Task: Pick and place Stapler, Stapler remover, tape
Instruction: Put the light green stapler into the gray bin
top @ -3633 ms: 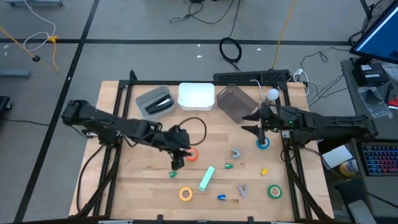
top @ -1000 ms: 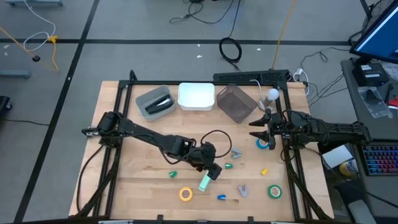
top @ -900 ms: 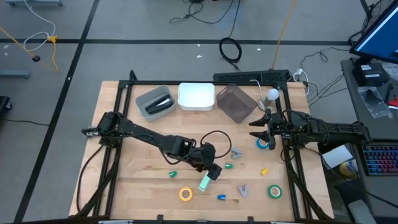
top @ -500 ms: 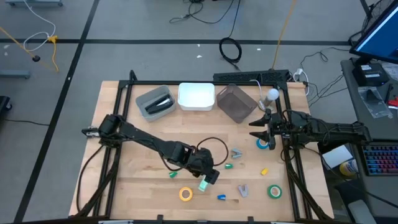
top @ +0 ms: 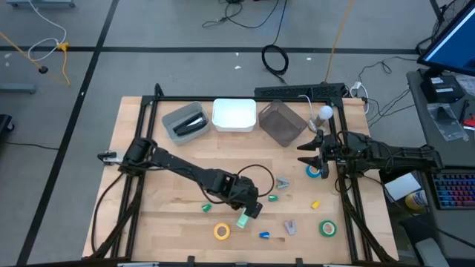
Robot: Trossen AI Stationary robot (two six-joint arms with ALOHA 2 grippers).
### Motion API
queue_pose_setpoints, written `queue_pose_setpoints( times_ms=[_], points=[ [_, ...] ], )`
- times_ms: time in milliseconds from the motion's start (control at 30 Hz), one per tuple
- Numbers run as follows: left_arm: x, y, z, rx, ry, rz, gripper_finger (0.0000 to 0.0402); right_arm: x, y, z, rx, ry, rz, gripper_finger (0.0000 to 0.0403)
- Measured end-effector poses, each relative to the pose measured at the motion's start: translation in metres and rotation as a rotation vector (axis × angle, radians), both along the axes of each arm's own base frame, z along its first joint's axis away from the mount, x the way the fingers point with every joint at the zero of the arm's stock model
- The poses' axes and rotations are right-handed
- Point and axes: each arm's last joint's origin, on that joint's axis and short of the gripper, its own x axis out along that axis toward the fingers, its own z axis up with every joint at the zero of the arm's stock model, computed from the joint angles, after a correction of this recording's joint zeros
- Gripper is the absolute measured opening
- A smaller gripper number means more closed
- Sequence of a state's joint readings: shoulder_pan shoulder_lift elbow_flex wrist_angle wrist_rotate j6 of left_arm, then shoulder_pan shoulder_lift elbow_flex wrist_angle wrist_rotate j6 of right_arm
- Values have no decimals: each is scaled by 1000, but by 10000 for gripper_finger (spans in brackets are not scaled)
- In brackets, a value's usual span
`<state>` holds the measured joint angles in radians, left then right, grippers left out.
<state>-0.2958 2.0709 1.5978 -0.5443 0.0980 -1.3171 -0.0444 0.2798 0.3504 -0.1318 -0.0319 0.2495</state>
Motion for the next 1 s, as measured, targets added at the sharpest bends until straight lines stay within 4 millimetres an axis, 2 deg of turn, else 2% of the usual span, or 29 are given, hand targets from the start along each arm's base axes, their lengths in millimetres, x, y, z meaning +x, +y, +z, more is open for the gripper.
queue_pose_setpoints(
  times_ms=[300, 533, 1000],
  points=[
    [6, -2, -12, -23, 2, -19, 274, 0, 0, 0, 0, 0, 0, 210],
    [7, -1, -31, -33, 72, -30, 274, 0, 0, 0, 0, 0, 0, 210],
    [13, -2, -34, -24, 7, -83, 274, 0, 0, -1, 0, 7, 0, 210]
  ],
)
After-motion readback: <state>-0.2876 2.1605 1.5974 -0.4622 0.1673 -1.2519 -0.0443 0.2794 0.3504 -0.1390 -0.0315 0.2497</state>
